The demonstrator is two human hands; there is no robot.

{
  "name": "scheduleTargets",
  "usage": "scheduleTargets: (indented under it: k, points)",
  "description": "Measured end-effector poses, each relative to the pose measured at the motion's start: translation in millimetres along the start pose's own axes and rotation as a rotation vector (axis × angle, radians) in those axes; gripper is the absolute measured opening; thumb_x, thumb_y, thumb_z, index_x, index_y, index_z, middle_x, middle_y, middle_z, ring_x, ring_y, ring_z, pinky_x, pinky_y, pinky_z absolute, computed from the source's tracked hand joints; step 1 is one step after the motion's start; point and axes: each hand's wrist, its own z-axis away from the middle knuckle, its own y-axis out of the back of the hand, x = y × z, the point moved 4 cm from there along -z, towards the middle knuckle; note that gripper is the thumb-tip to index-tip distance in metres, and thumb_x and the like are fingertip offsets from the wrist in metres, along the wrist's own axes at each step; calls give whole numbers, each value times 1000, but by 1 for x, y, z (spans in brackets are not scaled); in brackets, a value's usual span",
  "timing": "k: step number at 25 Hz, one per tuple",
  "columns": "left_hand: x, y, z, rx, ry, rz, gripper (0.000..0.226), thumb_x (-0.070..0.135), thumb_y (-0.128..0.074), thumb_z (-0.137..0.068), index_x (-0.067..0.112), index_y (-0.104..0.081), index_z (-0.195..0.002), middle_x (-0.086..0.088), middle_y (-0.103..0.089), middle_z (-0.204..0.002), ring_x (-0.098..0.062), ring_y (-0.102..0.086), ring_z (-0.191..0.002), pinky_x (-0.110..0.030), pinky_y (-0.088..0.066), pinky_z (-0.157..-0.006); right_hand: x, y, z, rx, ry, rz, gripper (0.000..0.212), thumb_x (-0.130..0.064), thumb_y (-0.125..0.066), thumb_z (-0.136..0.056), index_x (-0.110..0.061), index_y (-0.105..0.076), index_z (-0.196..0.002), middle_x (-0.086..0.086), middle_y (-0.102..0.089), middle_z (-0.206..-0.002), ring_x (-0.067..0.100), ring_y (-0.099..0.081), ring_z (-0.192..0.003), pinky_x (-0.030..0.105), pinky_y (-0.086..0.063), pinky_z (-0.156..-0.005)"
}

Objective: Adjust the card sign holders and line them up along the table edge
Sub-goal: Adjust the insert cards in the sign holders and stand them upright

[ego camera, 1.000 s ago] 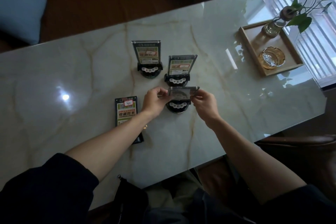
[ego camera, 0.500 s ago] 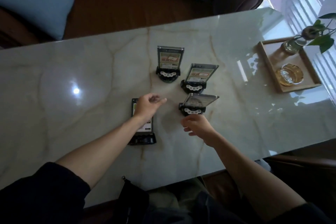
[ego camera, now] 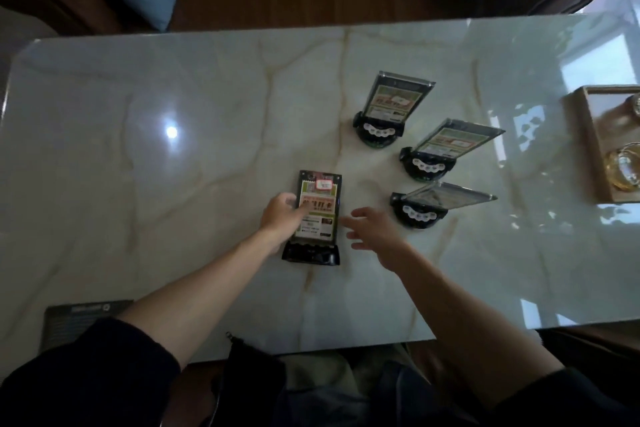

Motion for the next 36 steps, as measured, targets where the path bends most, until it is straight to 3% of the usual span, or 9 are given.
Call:
scheduleTargets:
  k: [3, 6, 9, 12, 20, 24, 27, 32, 36]
  points:
    - [-7, 0, -3, -1, 9, -20, 30, 33, -73, -86, 28, -51, -66, 12, -58, -73, -18, -61, -78, -38, -53, -80, 7, -14, -6, -65, -12, -42, 41, -25, -72, -88, -4, -58, -120, 18, -71, -106, 26, -69, -89, 33, -55, -67]
    - [-11, 2, -8, -74, 55, 52, 13, 25, -74, -86, 13, -72, -81, -3, -75, -86, -21, -72, -83, -43, -60, -79, 9, -26, -10, -87, 0, -80, 22, -12, -68, -91, -2, -63, -109, 17, -74, -103, 24, -74, -84, 28, -56, -61]
    - [-8, 8, -13, -99, 52, 130, 10, 20, -74, -86, 11, -72, -91, -5, -76, -92, -21, -73, -86, -35, -60, -69, 5, -28, -12, -39, 2, -108, 27, -2, -66, -88, -6, -62, -115, 15, -73, -101, 23, -74, -81, 27, -58, -59]
    - [13, 15, -18, -110, -18, 180, 10, 18, -73, -86, 12, -70, -94, -6, -74, -94, -24, -71, -92, -43, -60, -82, -11, -17, -14, -9, 26, -140, 24, 1, -67, -86, -6, -66, -109, 14, -74, -97, 18, -75, -69, 23, -57, -54]
    - [80, 38, -25, -63, -316, 236, 9, 10, -72, -87, 7, -66, -93, -6, -68, -92, -32, -68, -96, -47, -57, -90, -85, 16, -19, 169, 260, -27, 17, -6, -64, -89, -22, -66, -93, 4, -73, -95, 21, -71, -89, 38, -61, -76]
    - [87, 40, -24, -42, -391, 282, 18, 5, -73, -85, 21, -65, -82, 1, -65, -84, -25, -68, -82, -23, -55, -73, -93, 19, -17, 232, 345, -11, 18, -5, -67, -86, -23, -70, -88, 1, -75, -89, 22, -73, -85, 37, -61, -74]
    - [80, 36, -21, -47, -395, 311, 21, 1, -74, -82, 19, -63, -80, -3, -66, -85, -18, -64, -78, -16, -50, -68, -84, 18, -15, 239, 344, 3, 20, -3, -66, -85, -16, -74, -98, 6, -76, -94, 27, -73, -91, 46, -61, -83]
    - [67, 32, -13, -78, -351, 382, 16, 1, -77, -79, 12, -66, -83, -8, -68, -88, -19, -64, -82, -35, -53, -81, -73, 16, -5, 246, 359, 20, 25, -7, -66, -83, -30, -73, -89, -1, -76, -88, 18, -71, -83, 47, -61, -82]
    - [61, 27, -1, -64, -304, 415, 15, 4, -79, -79, 9, -67, -87, -8, -69, -88, -13, -63, -77, -25, -50, -75, -66, 15, 3, 219, 351, 47, 22, -8, -66, -85, -29, -70, -83, 3, -76, -93, 21, -71, -89, 44, -58, -81]
